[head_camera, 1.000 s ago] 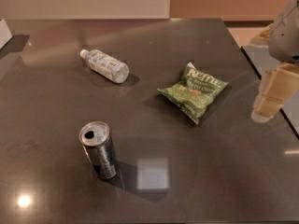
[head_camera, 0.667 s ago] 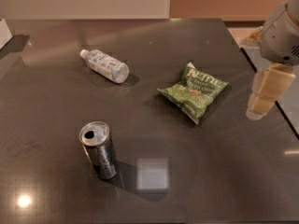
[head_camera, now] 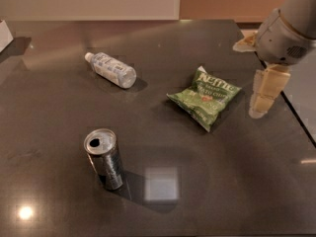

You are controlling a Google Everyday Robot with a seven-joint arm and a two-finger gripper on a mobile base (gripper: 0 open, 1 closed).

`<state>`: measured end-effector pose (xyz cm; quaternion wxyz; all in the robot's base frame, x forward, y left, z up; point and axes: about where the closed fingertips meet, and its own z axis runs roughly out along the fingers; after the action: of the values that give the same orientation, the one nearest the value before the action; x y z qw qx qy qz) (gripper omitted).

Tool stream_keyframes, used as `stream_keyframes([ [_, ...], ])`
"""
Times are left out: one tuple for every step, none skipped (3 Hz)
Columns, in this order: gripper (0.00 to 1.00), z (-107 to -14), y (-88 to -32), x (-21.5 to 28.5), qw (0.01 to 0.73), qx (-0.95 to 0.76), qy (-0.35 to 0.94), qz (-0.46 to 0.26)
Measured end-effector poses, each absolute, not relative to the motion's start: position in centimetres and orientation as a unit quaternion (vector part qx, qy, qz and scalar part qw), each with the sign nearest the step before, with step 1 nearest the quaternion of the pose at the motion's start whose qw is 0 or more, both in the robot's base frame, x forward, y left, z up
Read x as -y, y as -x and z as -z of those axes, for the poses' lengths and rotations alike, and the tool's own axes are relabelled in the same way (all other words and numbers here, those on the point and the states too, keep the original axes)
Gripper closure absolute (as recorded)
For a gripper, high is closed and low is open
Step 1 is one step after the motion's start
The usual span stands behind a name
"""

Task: Pick green jalapeno chip bag

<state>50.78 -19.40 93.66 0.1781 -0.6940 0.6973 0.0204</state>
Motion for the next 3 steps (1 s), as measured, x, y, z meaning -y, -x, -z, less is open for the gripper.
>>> stream_keyframes([
  [0.00, -92.3, -52.8, 18.9, 0.172, -0.685, 0.707, -0.041],
  [0.00, -90.3, -54.9, 18.3, 0.159, -0.681, 0.712, -0.058],
  [0.00, -88.1, -56.8, 18.0, 0.144, -0.679, 0.717, -0.059],
])
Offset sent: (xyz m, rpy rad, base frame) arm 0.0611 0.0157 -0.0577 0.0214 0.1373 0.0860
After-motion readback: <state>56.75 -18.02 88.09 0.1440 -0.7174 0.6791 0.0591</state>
